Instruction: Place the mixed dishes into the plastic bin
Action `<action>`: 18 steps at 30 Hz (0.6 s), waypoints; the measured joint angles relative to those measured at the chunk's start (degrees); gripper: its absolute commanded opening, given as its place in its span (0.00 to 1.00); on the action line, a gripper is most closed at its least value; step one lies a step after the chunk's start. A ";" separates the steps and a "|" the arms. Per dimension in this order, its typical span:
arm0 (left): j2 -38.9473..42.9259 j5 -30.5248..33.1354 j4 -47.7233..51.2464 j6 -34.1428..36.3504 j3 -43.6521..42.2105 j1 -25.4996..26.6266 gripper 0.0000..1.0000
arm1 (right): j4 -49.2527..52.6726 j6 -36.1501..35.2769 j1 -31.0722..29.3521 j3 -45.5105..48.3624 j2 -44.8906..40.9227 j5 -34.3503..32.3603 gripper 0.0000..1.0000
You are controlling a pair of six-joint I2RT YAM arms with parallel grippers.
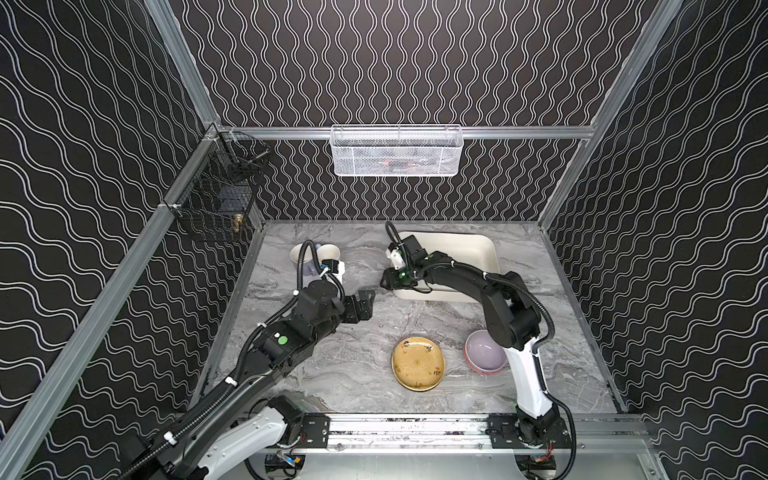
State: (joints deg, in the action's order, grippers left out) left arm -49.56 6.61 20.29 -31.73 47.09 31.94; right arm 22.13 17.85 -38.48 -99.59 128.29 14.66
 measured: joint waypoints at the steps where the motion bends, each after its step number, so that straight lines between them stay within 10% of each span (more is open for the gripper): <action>1: 0.44 0.31 0.72 0.00 0.17 0.00 0.98 | 0.00 0.46 -0.72 -0.52 0.44 0.07 0.51; 11: 1.92 3.04 6.19 0.22 1.92 0.00 0.99 | 1.57 2.54 -4.70 -3.04 1.01 0.50 0.60; 15: 1.53 4.02 7.30 0.37 2.82 0.00 0.99 | 1.97 2.54 -4.90 0.87 -5.03 -1.70 0.99; 18: 0.61 4.94 7.54 0.39 3.19 -0.02 0.99 | 1.70 1.95 -4.74 5.05 -11.76 -5.73 0.99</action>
State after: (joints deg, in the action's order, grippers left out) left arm -48.95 11.55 27.83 -31.33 50.28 31.92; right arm 23.83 19.79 -43.22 -94.54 116.53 8.93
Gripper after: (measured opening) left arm 0.986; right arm 1.000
